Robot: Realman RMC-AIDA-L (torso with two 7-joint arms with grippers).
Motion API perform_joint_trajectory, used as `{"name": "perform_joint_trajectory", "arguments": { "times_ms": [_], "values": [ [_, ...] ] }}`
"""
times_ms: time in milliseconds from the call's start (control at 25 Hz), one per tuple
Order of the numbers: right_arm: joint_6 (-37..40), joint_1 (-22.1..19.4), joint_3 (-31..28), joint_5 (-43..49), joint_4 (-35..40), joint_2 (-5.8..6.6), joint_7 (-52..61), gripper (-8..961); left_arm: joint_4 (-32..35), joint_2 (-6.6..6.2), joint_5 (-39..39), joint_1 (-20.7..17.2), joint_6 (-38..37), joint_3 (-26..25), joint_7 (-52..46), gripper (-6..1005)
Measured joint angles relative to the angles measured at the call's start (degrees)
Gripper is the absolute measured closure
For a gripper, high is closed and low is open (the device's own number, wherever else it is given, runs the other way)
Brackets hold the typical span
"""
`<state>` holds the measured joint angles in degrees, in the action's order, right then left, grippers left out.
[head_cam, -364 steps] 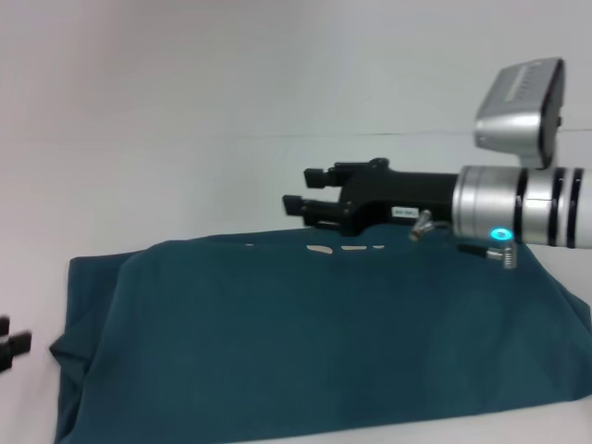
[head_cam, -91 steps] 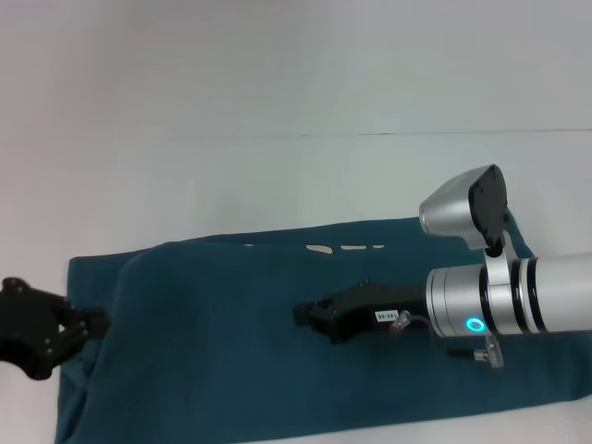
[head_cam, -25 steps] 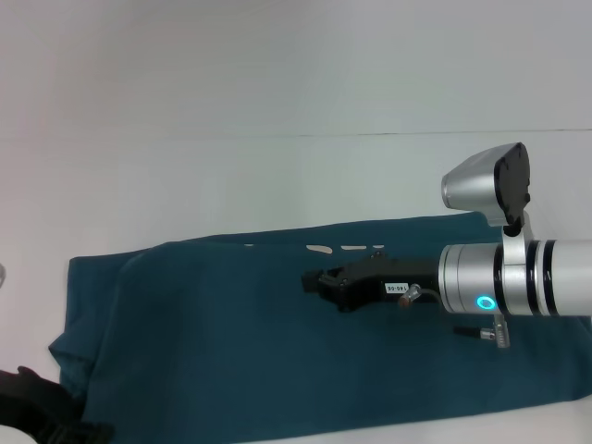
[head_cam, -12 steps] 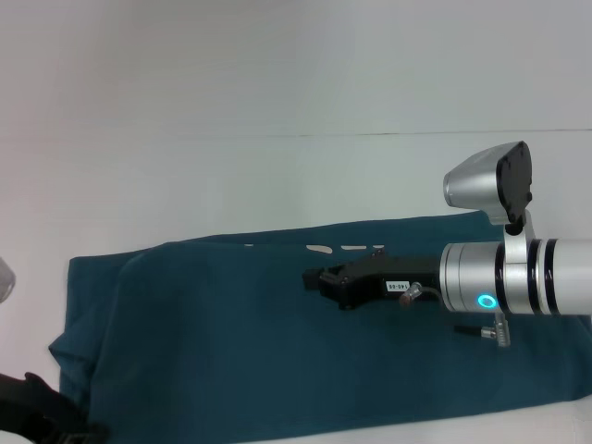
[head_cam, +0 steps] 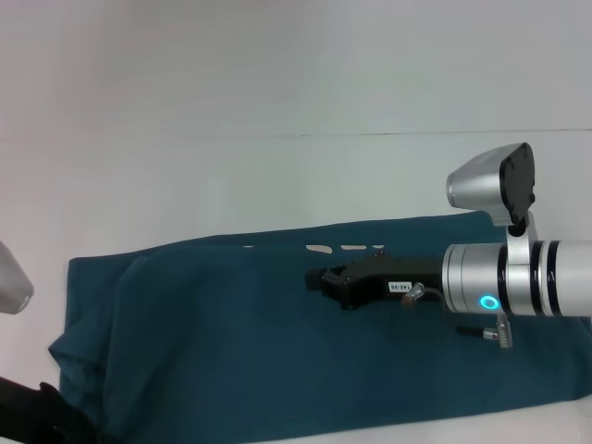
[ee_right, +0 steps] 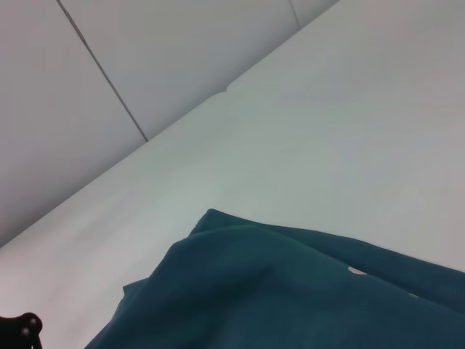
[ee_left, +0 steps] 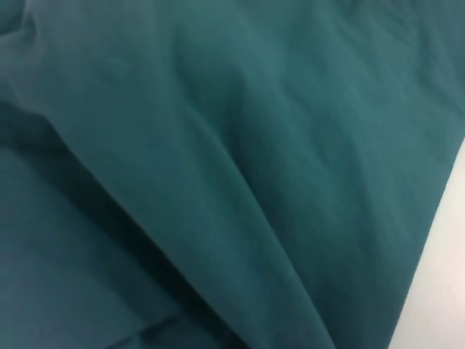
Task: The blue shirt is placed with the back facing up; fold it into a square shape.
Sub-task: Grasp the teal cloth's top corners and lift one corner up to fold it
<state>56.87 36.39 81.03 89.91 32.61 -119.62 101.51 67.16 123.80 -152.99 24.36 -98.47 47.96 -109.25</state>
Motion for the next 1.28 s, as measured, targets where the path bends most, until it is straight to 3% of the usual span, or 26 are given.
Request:
{"name": "perform_joint_trajectory", "arguments": {
  "times_ms": [760, 1280],
  "values": [
    [1.43, 0.03, 1.14, 0.09, -0.69, -0.19, 0.01, 949, 6.31, 0.21, 7.29, 0.42, -0.71, -1.29, -2.29, 949],
    [1.39, 3.15, 4.88, -0.4, -3.33, -0.97, 1.23, 950, 8.01, 0.23, 15.84, 0.82, -1.46, -1.33, -2.93, 950]
  ]
}}
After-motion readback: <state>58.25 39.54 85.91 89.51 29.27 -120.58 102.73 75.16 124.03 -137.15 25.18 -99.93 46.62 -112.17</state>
